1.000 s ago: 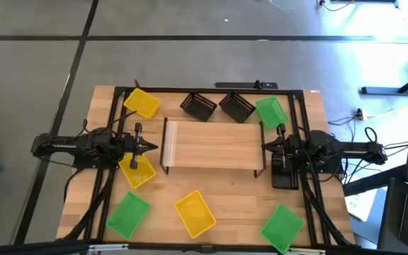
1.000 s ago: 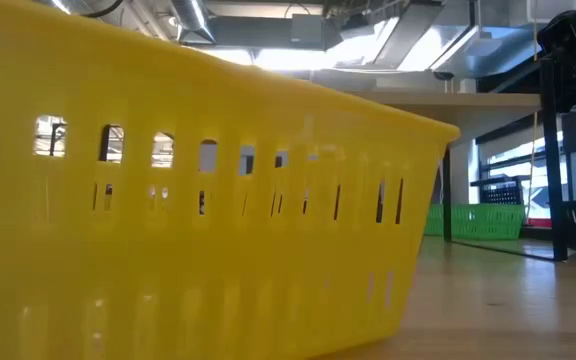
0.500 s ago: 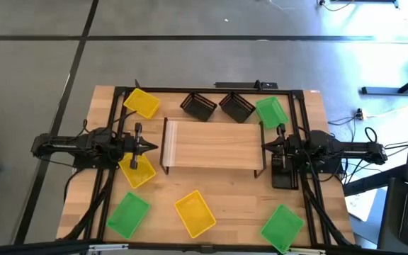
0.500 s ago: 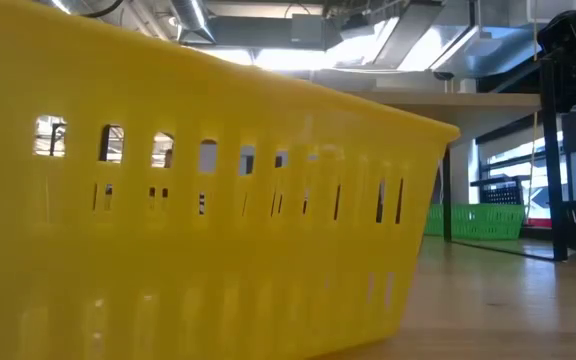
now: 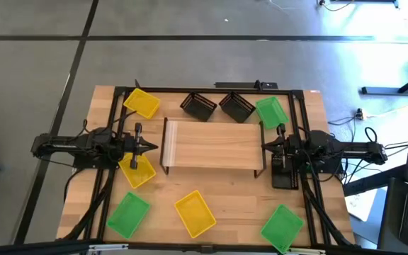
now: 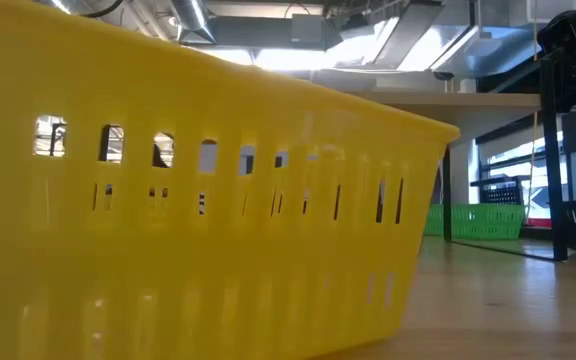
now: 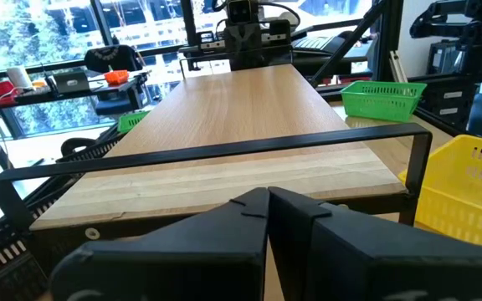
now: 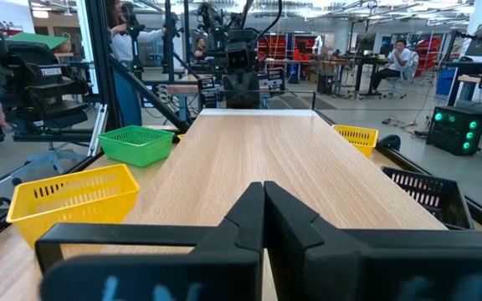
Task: Stack baskets on shelf by color
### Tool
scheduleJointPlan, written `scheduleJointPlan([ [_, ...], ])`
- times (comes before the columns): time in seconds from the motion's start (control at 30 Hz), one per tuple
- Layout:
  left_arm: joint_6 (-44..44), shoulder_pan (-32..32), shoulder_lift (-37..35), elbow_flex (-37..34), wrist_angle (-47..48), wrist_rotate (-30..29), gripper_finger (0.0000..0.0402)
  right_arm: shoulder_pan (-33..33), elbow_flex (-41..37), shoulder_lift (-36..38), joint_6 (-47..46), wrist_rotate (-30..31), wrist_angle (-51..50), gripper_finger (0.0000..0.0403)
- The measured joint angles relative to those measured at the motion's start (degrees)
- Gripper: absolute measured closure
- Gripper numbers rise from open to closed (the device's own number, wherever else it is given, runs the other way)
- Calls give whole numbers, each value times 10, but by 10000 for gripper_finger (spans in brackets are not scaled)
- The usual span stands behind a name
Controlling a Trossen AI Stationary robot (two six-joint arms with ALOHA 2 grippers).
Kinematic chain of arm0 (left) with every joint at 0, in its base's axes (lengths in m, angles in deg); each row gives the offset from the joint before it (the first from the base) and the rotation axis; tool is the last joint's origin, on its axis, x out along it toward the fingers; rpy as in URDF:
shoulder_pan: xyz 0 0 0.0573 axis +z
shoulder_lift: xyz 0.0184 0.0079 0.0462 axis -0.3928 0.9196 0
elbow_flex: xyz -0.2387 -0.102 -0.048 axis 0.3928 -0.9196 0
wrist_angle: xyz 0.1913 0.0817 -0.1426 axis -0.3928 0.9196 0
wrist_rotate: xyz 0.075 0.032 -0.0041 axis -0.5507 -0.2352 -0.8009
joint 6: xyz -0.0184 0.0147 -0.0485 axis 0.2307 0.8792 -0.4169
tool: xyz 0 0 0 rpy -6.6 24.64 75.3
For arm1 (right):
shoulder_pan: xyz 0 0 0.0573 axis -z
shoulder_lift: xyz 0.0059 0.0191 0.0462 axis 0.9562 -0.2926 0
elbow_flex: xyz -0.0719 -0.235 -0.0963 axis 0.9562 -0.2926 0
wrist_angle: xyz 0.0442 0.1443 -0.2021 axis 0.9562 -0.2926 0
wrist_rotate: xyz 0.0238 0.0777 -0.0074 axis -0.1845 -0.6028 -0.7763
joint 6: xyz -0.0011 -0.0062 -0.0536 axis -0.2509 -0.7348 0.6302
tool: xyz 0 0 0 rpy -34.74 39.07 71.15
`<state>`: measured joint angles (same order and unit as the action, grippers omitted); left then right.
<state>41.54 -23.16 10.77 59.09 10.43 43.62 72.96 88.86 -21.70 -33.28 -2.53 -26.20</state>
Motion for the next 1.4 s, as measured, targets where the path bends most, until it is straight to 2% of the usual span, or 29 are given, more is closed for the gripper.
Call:
scheduleJointPlan([
  [0.13, 0, 0, 0, 0, -4, -3, 401, 0, -1, 0, -1, 0, 5, 395],
  [0.23, -13, 0, 0, 6, -26, -30, 401, 0, -1, 0, 0, 0, 16, 395],
  [0.33, -39, 0, 2, 36, -23, -58, 401, 0, -1, 0, 0, 0, 30, 395],
  [0.5, -23, 0, 26, 115, 26, -61, 401, 0, -1, 0, 2, 0, 39, 395],
  [0.67, -20, 0, 98, 217, 100, -102, 401, 0, -1, 0, 23, 0, 39, 395],
  [0.83, -38, 0, 222, 332, 208, -170, 401, 0, 0, 0, 30, -16, 39, 395],
  [0.97, -110, 0, 327, 423, 309, -214, 401, 0, 0, 0, 30, -49, 39, 395],
  [1.2, -325, 1, 456, 564, 506, -238, 401, 0, 0, 0, 34, -39, 40, 395],
  [1.3, -431, 2, 487, 613, 597, -220, 401, 0, 0, 0, 34, -39, 40, 395],
  [1.4, -517, 1, 503, 633, 650, -165, 401, 0, 15, 0, 34, -40, 22, 395],
])
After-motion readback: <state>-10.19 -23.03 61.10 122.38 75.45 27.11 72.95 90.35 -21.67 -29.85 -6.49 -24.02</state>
